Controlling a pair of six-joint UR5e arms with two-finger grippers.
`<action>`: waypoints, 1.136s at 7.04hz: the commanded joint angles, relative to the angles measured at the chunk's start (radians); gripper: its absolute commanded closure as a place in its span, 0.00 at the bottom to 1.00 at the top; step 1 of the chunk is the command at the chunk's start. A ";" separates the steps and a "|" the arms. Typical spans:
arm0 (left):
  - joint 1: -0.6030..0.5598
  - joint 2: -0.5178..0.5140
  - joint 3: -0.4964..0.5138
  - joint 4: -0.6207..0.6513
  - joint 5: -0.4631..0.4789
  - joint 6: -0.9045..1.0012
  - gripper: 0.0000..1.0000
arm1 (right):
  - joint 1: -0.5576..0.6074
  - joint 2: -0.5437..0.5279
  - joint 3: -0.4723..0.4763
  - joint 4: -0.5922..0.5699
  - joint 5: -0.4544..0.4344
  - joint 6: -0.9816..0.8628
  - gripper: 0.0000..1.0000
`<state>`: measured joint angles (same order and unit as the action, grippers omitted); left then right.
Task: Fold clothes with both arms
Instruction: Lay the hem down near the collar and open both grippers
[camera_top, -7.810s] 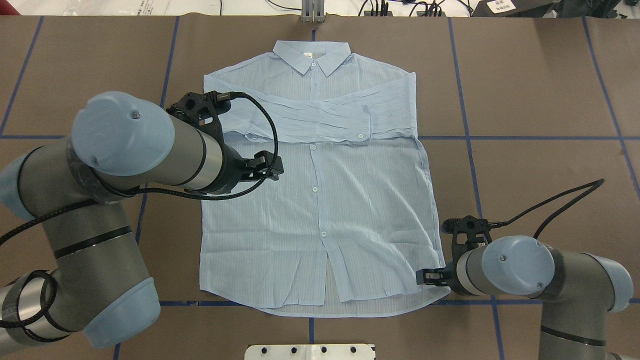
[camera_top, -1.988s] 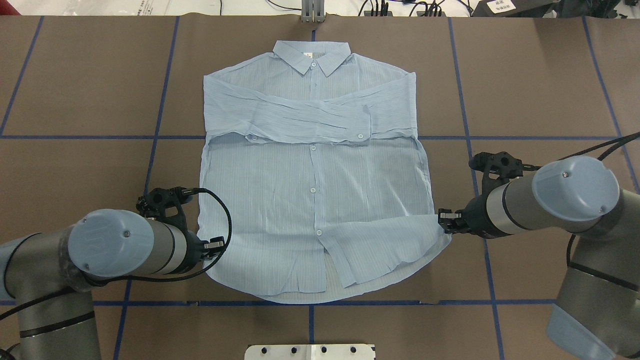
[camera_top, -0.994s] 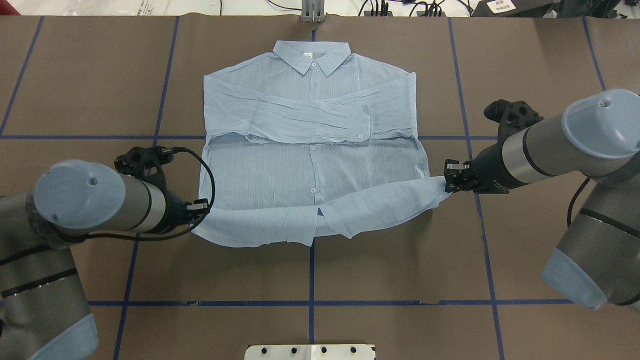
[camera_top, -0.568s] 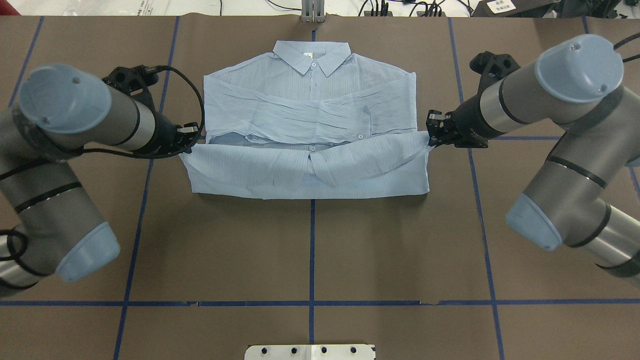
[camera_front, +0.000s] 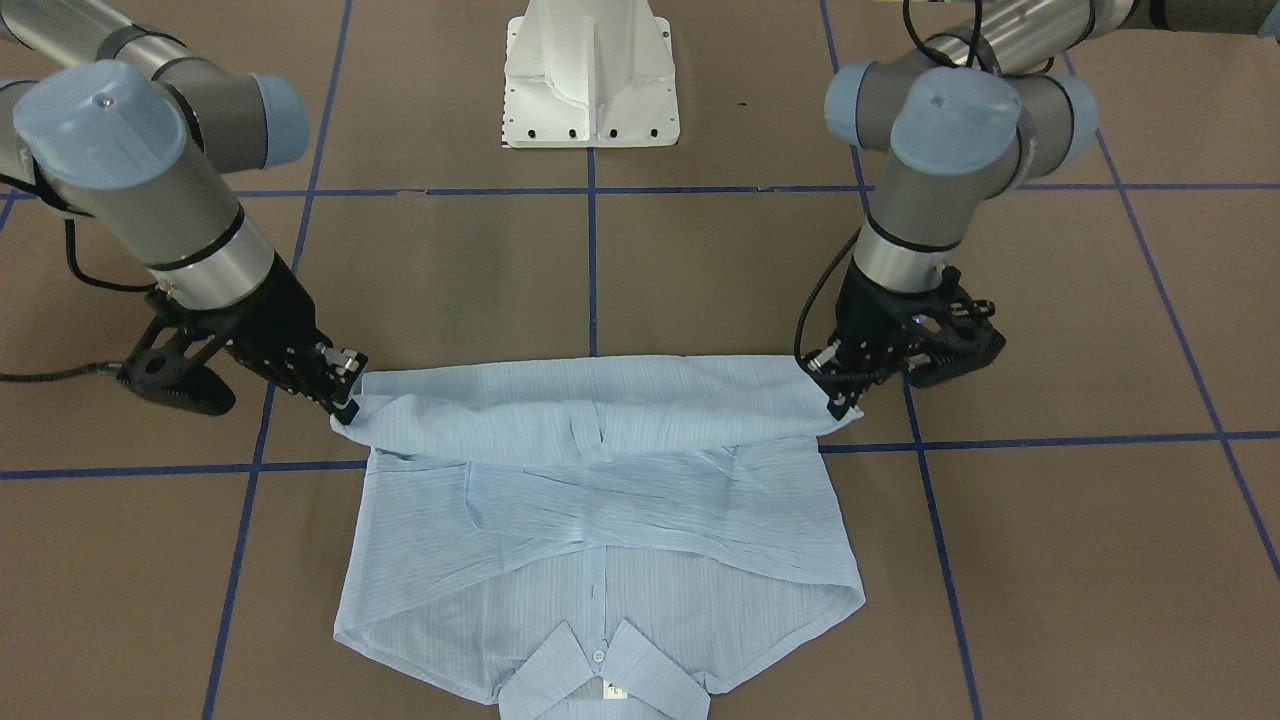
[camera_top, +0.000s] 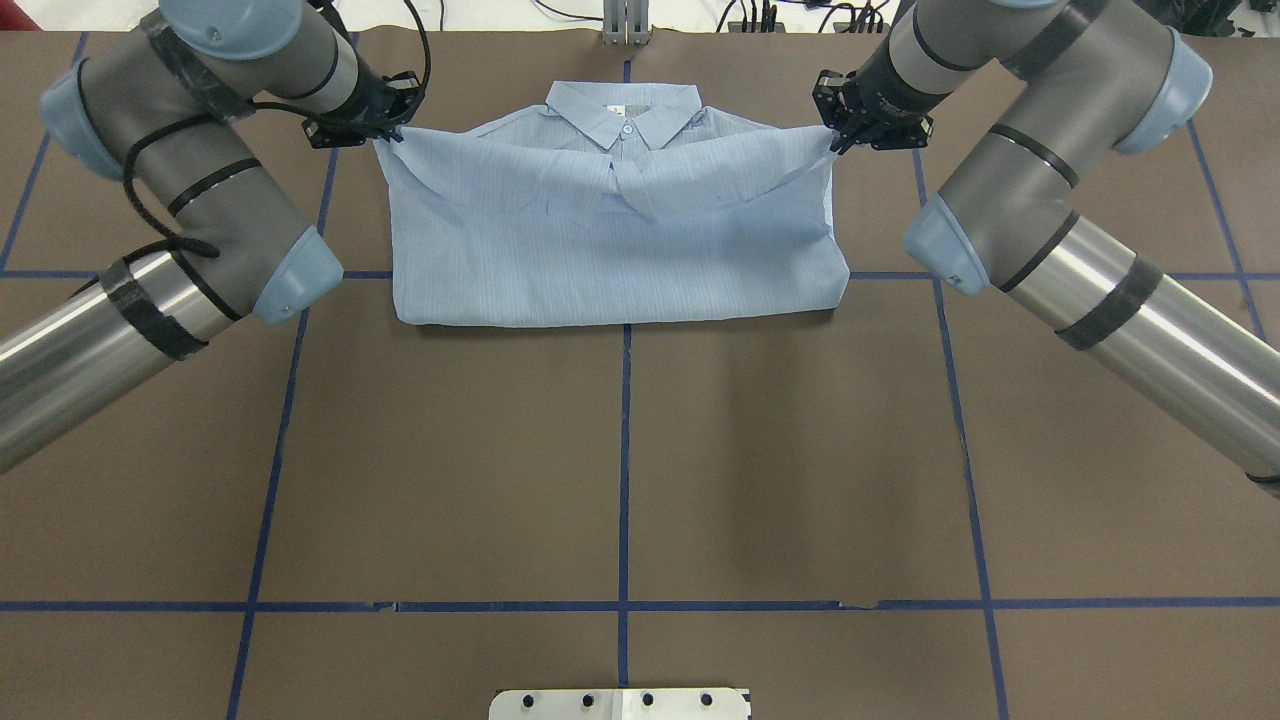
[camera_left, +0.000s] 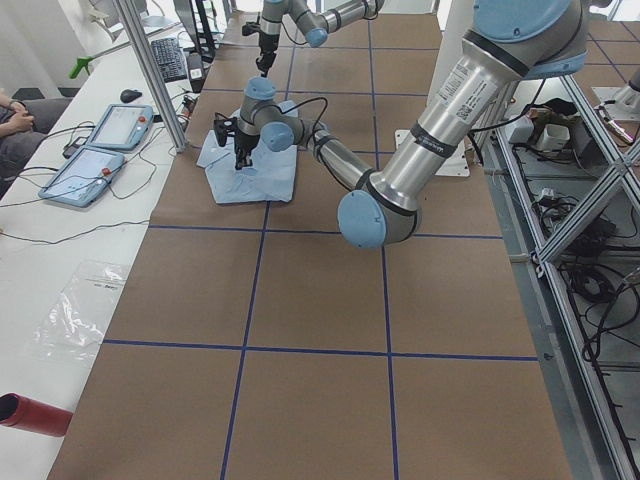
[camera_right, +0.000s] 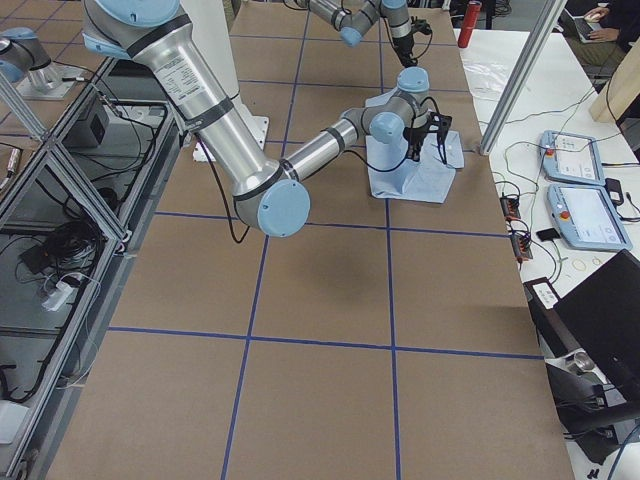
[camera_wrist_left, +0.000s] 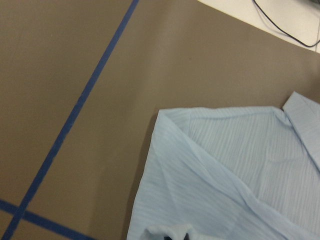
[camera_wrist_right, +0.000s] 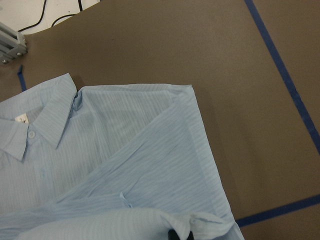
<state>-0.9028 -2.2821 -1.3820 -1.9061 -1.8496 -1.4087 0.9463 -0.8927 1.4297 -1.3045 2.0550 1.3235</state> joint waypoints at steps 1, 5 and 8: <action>-0.016 -0.085 0.196 -0.126 0.000 -0.001 1.00 | 0.008 0.046 -0.115 0.004 -0.001 -0.056 1.00; 0.036 -0.074 0.227 -0.134 0.012 0.000 0.09 | 0.000 0.069 -0.224 0.126 -0.015 -0.058 0.03; 0.035 -0.045 0.190 -0.130 0.010 0.002 0.00 | -0.003 0.112 -0.256 0.126 -0.026 -0.058 0.00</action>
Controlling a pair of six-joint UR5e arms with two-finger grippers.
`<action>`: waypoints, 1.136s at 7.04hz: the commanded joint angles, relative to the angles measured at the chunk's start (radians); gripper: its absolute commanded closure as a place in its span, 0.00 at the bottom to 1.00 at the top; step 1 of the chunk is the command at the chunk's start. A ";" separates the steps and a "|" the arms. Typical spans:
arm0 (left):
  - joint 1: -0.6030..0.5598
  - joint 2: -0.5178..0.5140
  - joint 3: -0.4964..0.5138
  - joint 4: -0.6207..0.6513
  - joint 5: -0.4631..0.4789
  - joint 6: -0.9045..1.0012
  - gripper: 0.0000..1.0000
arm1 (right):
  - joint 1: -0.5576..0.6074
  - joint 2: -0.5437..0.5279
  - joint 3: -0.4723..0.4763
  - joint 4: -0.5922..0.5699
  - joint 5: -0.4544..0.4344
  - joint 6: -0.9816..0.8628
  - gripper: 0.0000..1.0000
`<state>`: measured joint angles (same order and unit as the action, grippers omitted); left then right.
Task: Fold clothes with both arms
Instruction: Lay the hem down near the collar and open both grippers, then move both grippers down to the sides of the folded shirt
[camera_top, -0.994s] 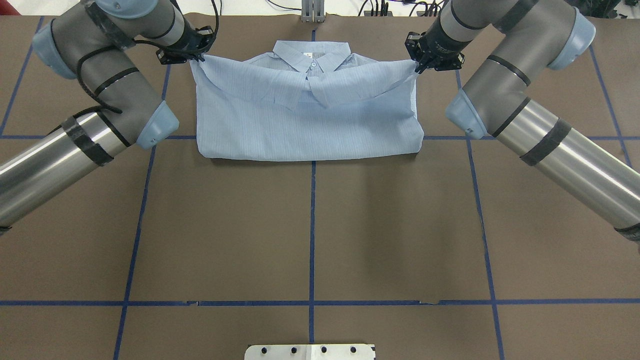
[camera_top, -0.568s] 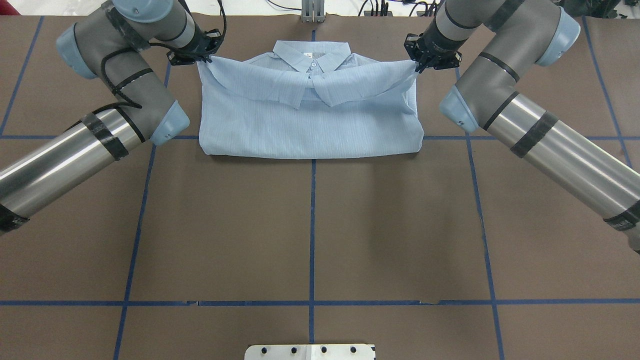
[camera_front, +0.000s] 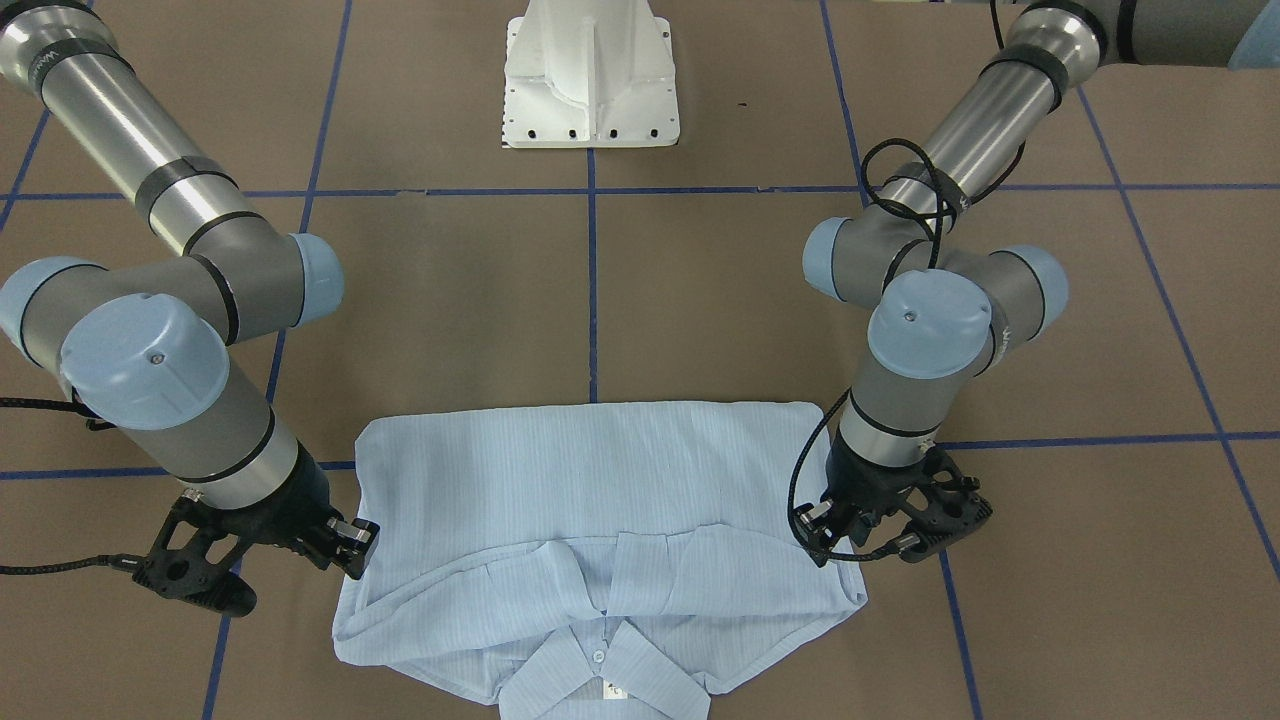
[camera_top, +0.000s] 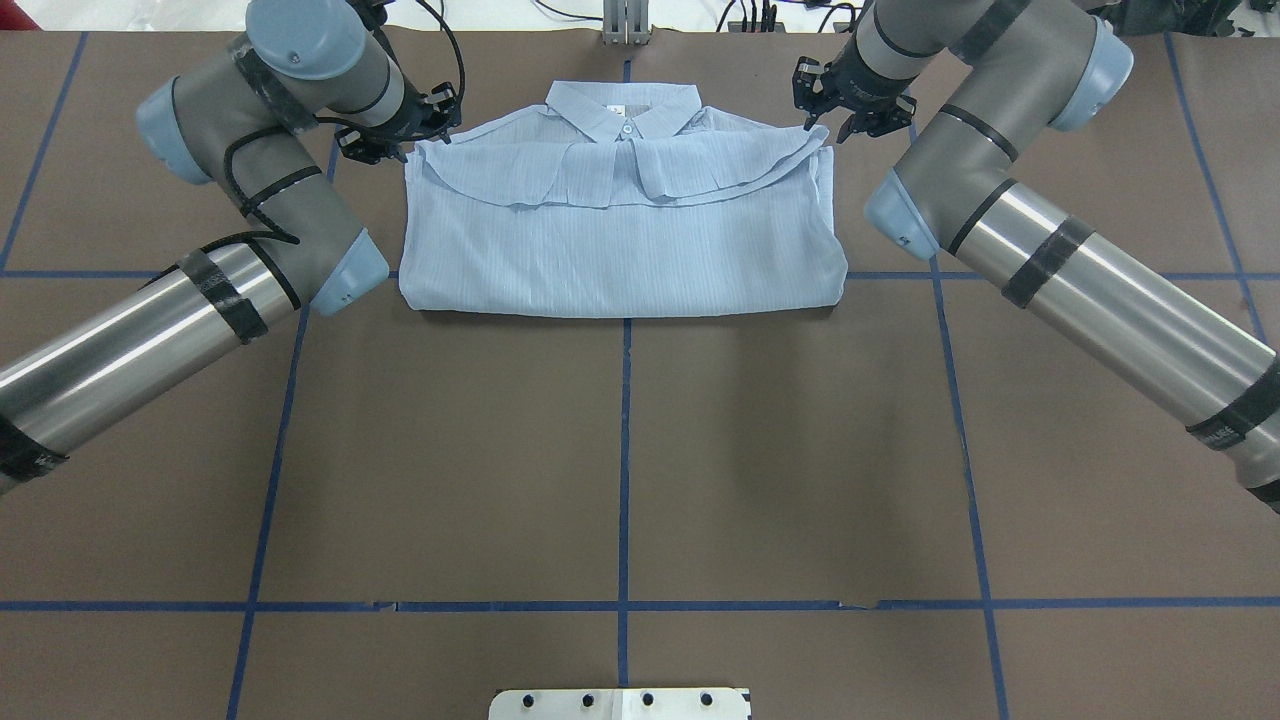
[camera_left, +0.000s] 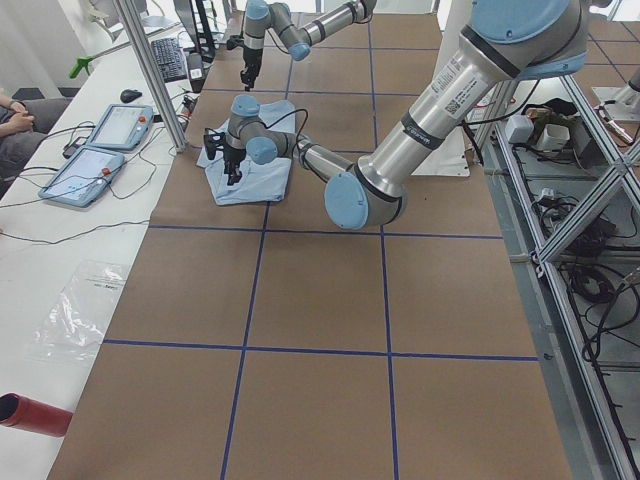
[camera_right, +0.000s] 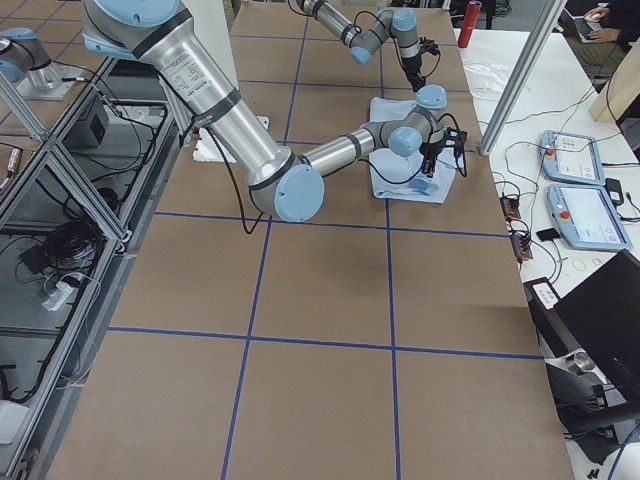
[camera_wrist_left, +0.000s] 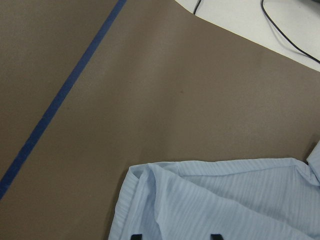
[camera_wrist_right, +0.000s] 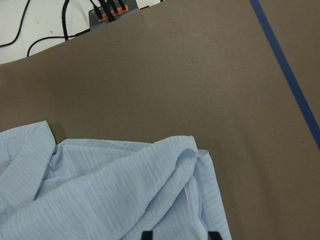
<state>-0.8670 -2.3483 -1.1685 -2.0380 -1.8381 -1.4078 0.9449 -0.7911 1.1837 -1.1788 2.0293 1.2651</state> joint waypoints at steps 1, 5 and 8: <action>-0.003 0.087 -0.130 0.013 -0.004 0.001 0.00 | -0.021 -0.022 0.031 0.002 0.003 0.002 0.00; -0.003 0.127 -0.283 0.117 -0.006 0.000 0.00 | -0.114 -0.181 0.166 -0.001 0.000 0.013 0.00; -0.003 0.135 -0.289 0.119 -0.006 -0.002 0.01 | -0.136 -0.207 0.184 -0.004 0.005 0.007 0.65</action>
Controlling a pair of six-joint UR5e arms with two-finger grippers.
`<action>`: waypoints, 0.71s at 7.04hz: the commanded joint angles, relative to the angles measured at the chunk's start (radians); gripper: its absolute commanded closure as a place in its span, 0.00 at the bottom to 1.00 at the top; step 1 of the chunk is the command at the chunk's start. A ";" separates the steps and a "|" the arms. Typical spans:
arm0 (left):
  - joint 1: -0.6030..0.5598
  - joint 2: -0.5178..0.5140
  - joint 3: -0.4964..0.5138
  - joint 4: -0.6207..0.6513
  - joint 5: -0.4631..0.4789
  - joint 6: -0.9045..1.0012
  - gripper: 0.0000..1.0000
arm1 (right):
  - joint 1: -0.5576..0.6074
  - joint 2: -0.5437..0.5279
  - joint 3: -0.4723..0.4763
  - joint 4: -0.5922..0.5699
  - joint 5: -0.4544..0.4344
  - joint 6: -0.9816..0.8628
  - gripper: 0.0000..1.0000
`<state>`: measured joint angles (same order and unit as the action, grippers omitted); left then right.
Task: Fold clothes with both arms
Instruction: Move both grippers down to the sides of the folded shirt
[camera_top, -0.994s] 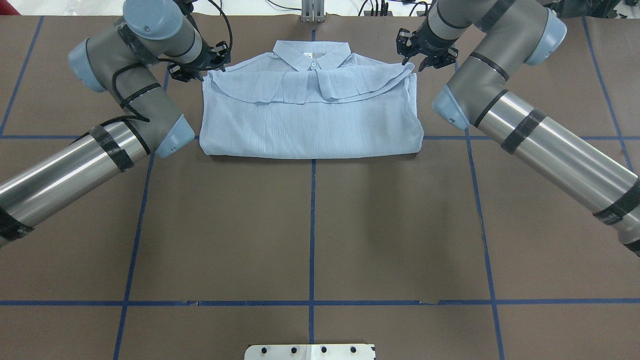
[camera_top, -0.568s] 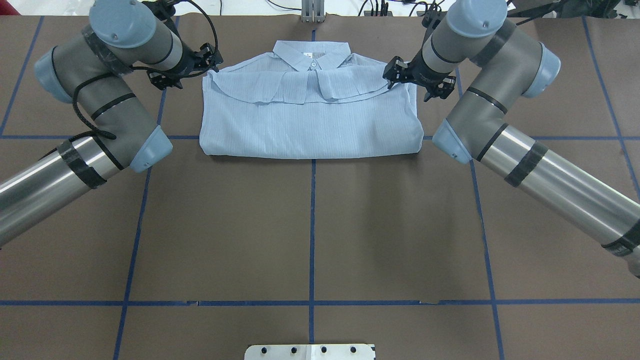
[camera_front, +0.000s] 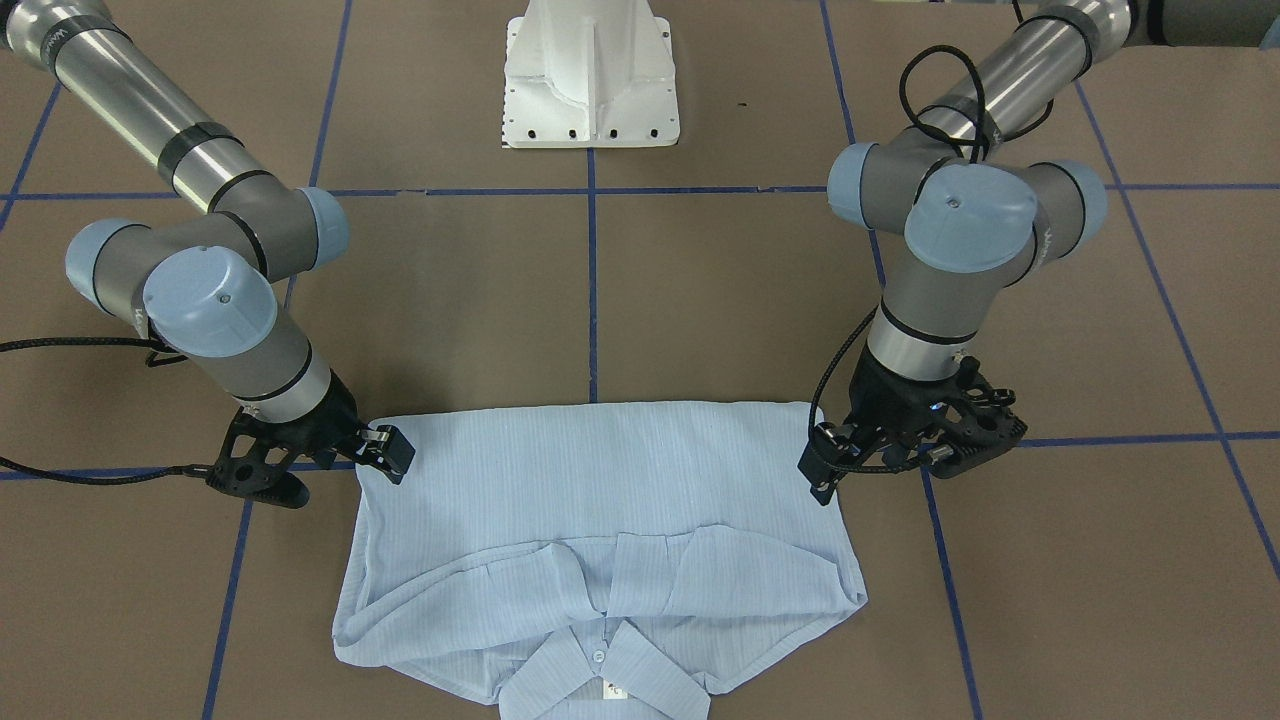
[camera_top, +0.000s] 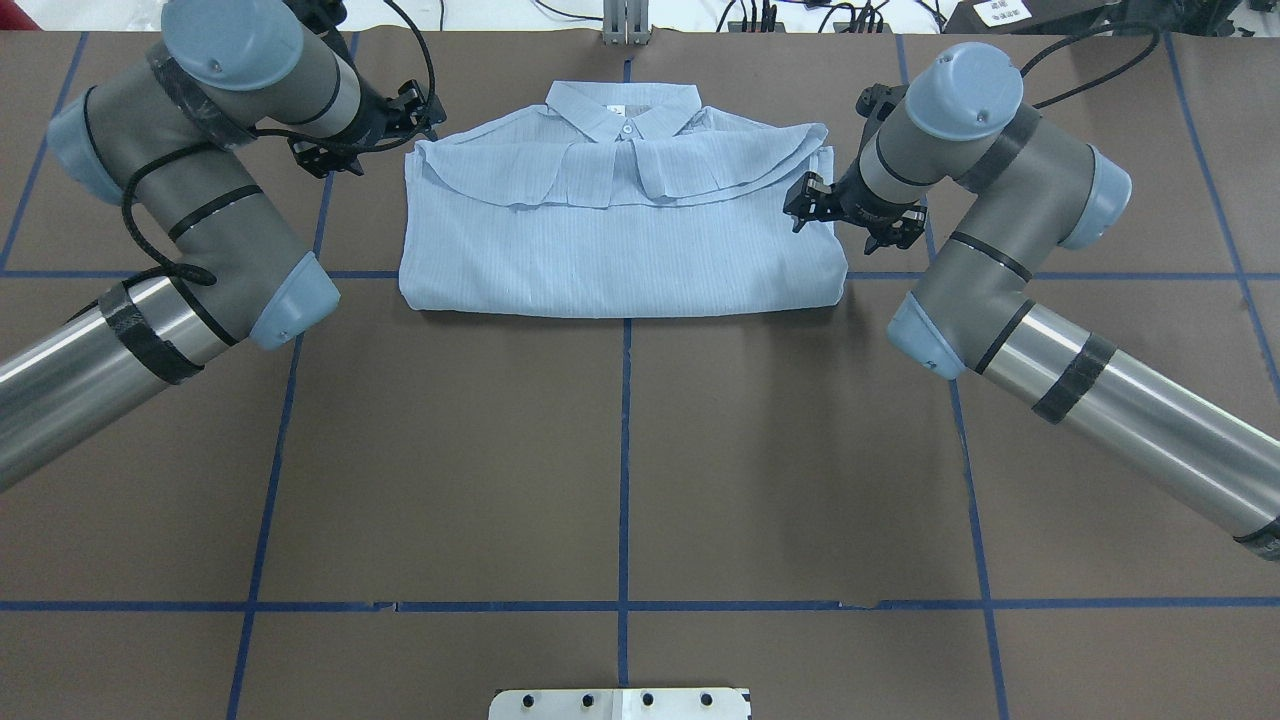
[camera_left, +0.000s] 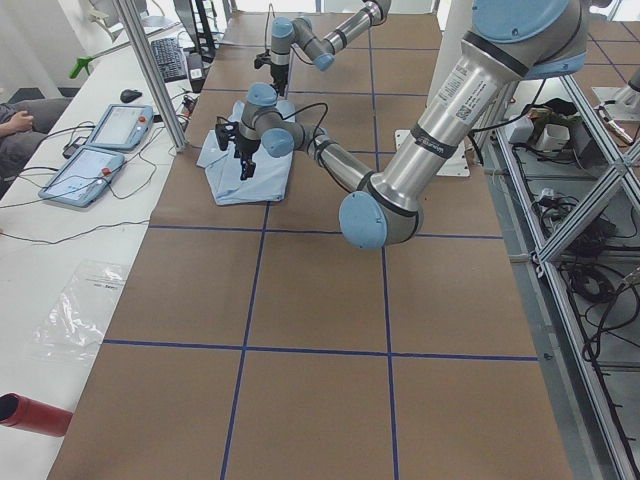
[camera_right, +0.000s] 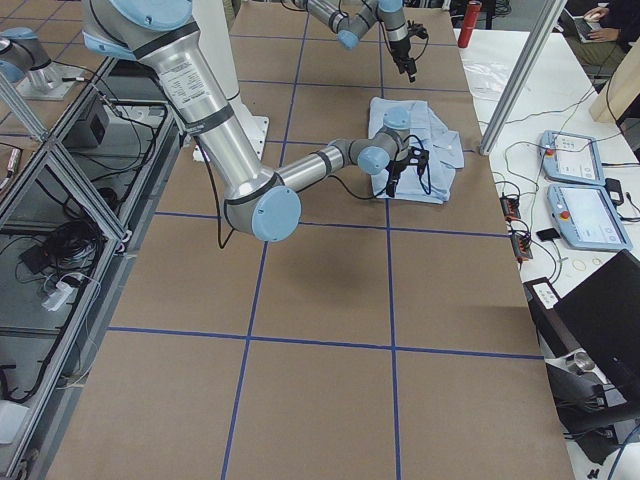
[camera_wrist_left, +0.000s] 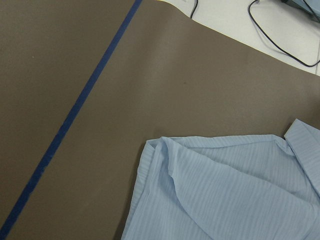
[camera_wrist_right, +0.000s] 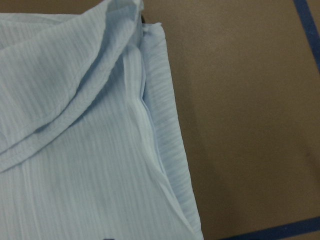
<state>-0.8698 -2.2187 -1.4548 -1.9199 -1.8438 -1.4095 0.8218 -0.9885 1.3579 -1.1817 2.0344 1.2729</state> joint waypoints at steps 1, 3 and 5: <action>0.000 0.007 -0.002 -0.001 0.000 0.001 0.01 | -0.021 -0.018 0.015 0.000 0.000 -0.001 0.93; 0.000 0.007 -0.002 0.001 0.000 0.001 0.01 | -0.033 -0.057 0.062 0.002 -0.007 0.000 1.00; -0.001 0.008 -0.013 0.010 0.000 0.001 0.01 | -0.029 -0.140 0.198 -0.009 0.033 -0.006 1.00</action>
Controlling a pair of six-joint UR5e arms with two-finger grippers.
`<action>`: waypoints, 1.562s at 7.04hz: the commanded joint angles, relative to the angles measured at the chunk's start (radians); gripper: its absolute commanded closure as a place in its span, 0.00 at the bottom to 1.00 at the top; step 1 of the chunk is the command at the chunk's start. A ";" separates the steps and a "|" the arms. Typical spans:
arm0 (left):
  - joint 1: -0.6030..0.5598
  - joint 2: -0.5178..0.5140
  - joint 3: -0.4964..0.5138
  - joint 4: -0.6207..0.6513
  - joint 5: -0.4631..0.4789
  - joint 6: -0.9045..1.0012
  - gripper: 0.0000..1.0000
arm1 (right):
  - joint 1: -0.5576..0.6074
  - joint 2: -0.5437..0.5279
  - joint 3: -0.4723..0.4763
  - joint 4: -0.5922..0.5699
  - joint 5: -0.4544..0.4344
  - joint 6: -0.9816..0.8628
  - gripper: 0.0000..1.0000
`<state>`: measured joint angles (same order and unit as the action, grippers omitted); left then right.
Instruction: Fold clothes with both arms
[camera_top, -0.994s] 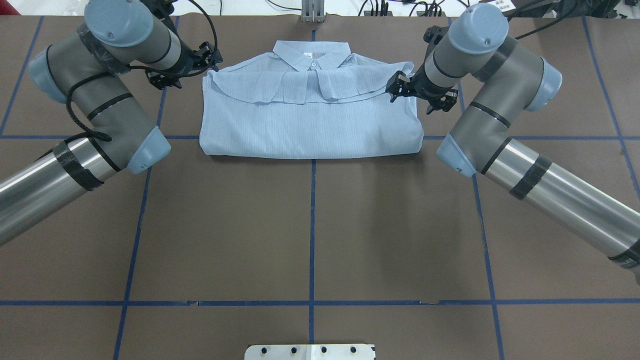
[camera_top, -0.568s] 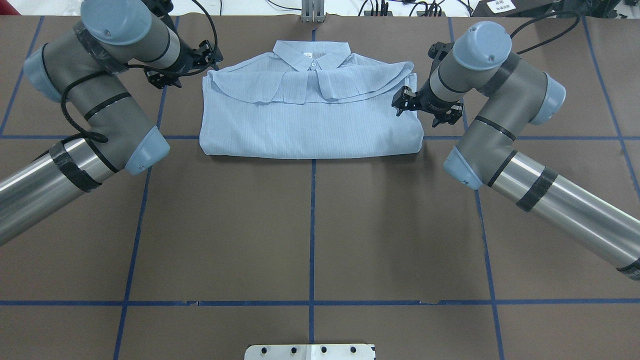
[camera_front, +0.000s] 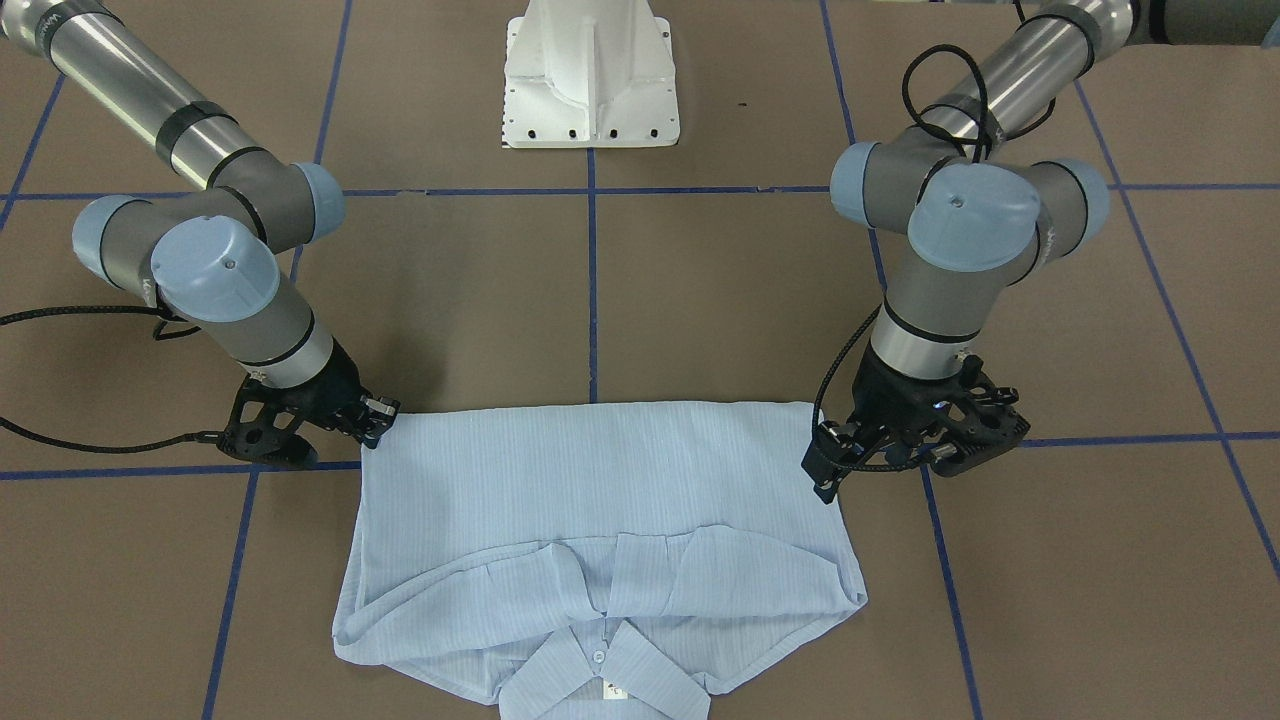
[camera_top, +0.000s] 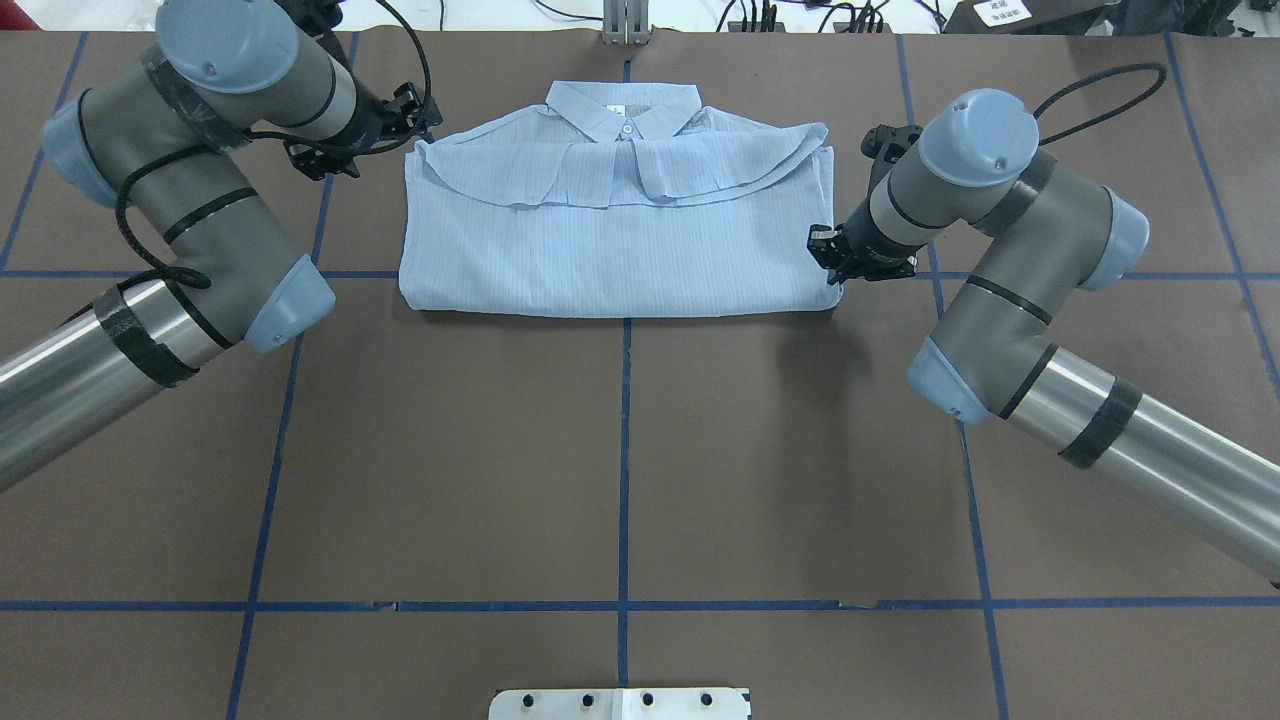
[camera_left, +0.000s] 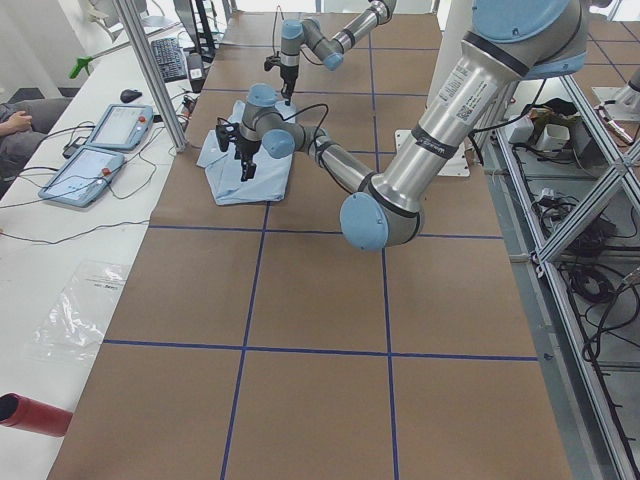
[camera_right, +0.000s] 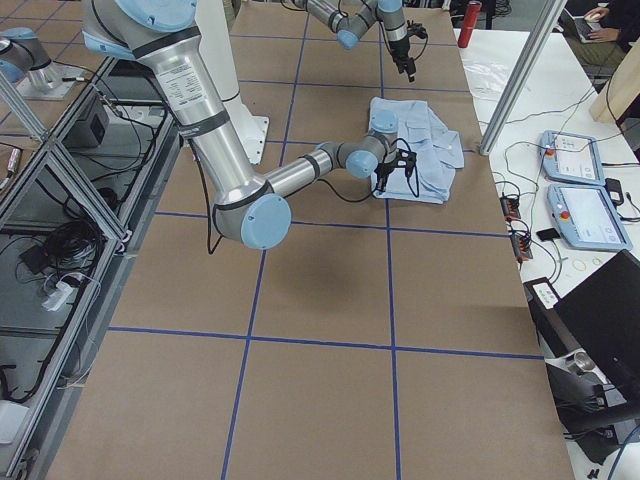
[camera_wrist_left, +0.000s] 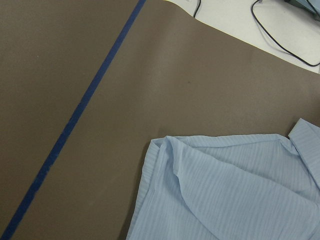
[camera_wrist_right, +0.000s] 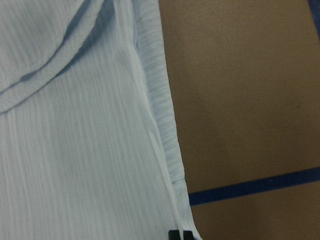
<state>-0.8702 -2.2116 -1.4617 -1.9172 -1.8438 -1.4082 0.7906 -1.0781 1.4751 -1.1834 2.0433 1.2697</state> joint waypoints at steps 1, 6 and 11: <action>-0.003 0.024 -0.026 0.009 0.002 -0.002 0.01 | -0.019 -0.194 0.220 0.001 0.015 -0.003 1.00; 0.023 0.099 -0.152 0.010 0.002 -0.017 0.01 | -0.291 -0.718 0.715 0.002 0.002 0.008 1.00; 0.077 0.118 -0.180 0.009 0.003 -0.015 0.01 | -0.689 -0.677 0.771 0.002 -0.069 0.097 0.01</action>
<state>-0.8179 -2.0968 -1.6344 -1.9081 -1.8404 -1.4225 0.1225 -1.7820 2.2434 -1.1812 1.9864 1.3581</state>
